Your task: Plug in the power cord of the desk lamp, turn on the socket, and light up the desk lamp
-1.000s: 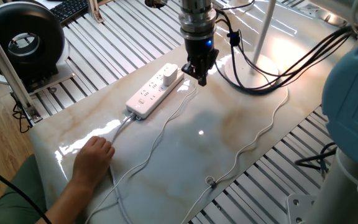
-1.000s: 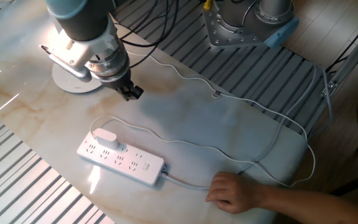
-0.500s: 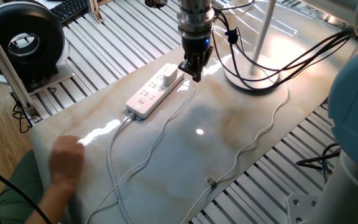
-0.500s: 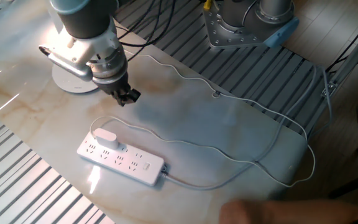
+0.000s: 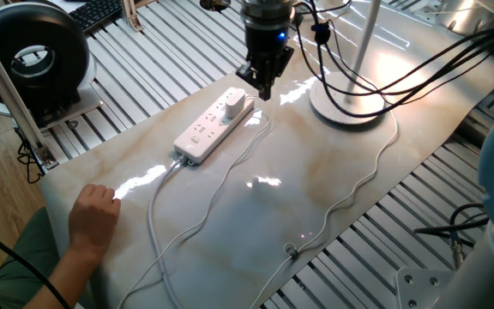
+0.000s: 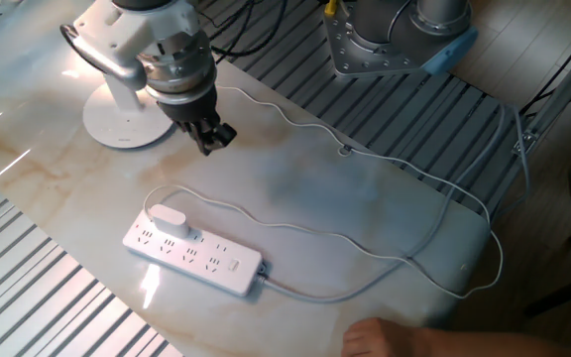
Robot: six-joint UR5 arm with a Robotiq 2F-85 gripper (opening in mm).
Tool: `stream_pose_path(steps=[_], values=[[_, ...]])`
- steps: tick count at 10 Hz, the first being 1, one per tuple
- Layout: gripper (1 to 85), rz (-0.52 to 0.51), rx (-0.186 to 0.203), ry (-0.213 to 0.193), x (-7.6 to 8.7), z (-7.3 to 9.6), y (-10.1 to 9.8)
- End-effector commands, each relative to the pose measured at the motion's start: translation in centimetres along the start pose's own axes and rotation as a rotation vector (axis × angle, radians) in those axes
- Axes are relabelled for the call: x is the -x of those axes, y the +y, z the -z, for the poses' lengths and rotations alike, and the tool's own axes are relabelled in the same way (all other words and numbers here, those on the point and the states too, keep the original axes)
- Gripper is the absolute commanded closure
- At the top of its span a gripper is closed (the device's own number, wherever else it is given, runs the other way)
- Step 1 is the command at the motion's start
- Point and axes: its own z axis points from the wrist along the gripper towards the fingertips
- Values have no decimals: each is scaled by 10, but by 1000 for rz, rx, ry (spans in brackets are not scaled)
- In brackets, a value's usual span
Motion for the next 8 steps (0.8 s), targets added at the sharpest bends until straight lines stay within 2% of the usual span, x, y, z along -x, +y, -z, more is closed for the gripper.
stream_pose_path(steps=[1, 2, 8], values=[[847, -116, 17, 3, 5, 4, 13], [847, -109, 47, -5, 8, 3, 17], [847, -73, 35, 2, 10, -8, 15]])
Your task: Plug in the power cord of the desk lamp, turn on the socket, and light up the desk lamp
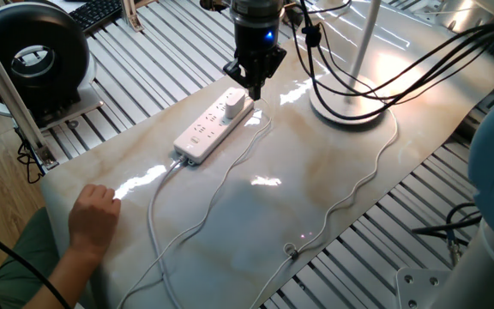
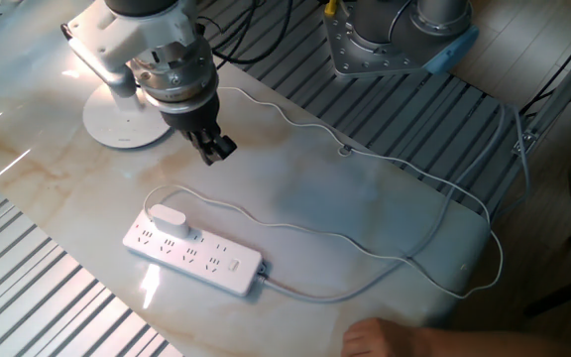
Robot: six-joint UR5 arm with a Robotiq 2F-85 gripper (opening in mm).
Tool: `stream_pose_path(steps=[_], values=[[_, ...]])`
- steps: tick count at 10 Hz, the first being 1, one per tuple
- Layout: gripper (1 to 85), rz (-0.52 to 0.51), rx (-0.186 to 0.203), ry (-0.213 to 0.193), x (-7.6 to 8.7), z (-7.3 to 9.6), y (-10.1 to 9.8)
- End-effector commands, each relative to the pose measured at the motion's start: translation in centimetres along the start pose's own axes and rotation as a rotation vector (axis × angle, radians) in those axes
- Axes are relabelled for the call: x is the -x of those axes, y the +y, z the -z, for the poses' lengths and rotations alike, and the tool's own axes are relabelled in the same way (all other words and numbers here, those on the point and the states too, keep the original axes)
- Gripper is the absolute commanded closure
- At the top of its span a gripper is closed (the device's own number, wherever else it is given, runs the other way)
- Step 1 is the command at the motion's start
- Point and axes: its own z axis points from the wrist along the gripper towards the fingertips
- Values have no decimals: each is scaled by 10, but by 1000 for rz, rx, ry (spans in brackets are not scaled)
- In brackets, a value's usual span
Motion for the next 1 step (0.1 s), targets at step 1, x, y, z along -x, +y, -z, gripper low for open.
stream_pose_path(steps=[1], values=[[847, 3, 17, -2, 1, -4, 4]])
